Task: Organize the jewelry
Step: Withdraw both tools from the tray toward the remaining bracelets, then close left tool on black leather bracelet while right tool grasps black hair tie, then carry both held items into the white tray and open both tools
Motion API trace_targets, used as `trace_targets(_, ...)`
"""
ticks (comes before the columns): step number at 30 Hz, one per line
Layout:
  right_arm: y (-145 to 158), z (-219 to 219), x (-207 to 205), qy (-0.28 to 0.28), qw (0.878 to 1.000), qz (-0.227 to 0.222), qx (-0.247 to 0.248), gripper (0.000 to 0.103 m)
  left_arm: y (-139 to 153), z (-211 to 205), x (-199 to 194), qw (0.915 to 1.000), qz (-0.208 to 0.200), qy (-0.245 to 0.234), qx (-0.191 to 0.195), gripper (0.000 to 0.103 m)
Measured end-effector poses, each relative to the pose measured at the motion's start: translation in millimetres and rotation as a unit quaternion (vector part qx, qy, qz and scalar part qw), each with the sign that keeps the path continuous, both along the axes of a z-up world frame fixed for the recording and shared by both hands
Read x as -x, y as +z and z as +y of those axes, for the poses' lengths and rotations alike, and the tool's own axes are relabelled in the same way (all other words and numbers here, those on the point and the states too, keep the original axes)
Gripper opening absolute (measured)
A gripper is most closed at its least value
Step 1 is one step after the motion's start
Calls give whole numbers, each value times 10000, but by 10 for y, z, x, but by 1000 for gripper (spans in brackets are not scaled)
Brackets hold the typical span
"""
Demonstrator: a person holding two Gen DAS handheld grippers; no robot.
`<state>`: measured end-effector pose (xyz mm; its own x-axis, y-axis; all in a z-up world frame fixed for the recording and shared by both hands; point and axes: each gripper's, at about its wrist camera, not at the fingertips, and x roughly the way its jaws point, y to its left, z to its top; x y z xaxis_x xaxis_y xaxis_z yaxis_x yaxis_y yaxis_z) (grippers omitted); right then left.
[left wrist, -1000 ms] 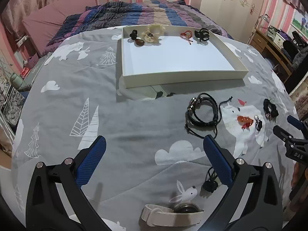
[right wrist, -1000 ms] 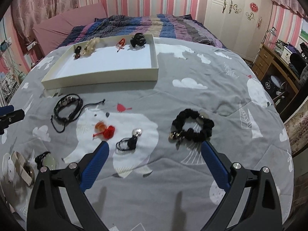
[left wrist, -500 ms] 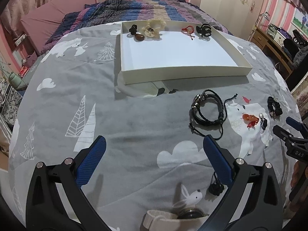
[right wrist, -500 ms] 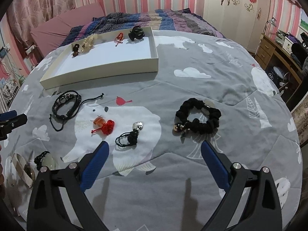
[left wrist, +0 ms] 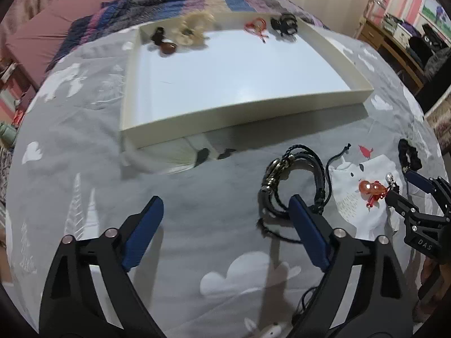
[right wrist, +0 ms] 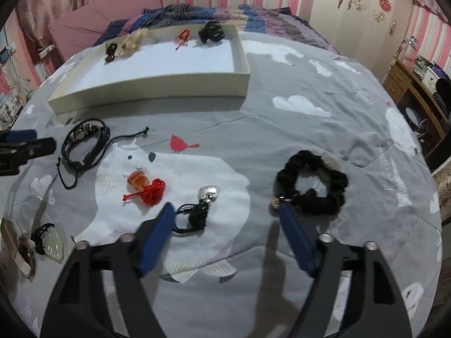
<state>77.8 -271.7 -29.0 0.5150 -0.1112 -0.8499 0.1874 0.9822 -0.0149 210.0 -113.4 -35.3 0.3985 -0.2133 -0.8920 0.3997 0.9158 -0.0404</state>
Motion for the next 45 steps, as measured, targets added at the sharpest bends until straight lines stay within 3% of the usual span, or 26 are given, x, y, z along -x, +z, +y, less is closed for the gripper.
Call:
trace_targets(4, -32, 28, -36, 38, 10000, 1, -49, 67, -107, -102, -87, 9998, 158, -83, -31, 82)
trace_targets(8, -42, 26, -45, 97, 9998, -19, -196, 55, -131, -180, -116, 9997, 140, -181, -50, 80)
trace_targets(10, -39, 35, -40, 138, 9996, -28, -245, 50, -127, -211, -114, 9996, 106, -250, -105, 73)
trace_targets(15, -27, 46, -13, 195, 9992, -44, -338, 33, -106, -275, -118, 9989, 35, -411, -234, 45)
trace_targets(17, -24, 39, 0, 195, 9991, -73, -356, 26, -102, -287, -126, 9988, 24, -443, -221, 38)
trace_targets(19, -23, 24, 8, 164, 9991, -96, -390, 21, -100, -284, -130, 9988, -18, -439, -222, 25)
trace_targets(20, -21, 14, 13, 147, 9989, -105, -422, 14, -92, -274, -125, 9988, -31, -442, -209, 12)
trace_targets(32, 123, -7, 8, 83, 9990, -346, -273, 11, 88, -114, -35, 9987, -117, -454, 217, 10)
trace_targets(38, 362, -41, -107, 139, 9979, -611, -158, 11, 339, -4, -7, 9979, -296, -422, 396, 10)
trace_targets(45, 770, -6, -466, 359, 9942, -1010, 9, 11, 645, 110, -276, 9971, -462, -178, 575, 10)
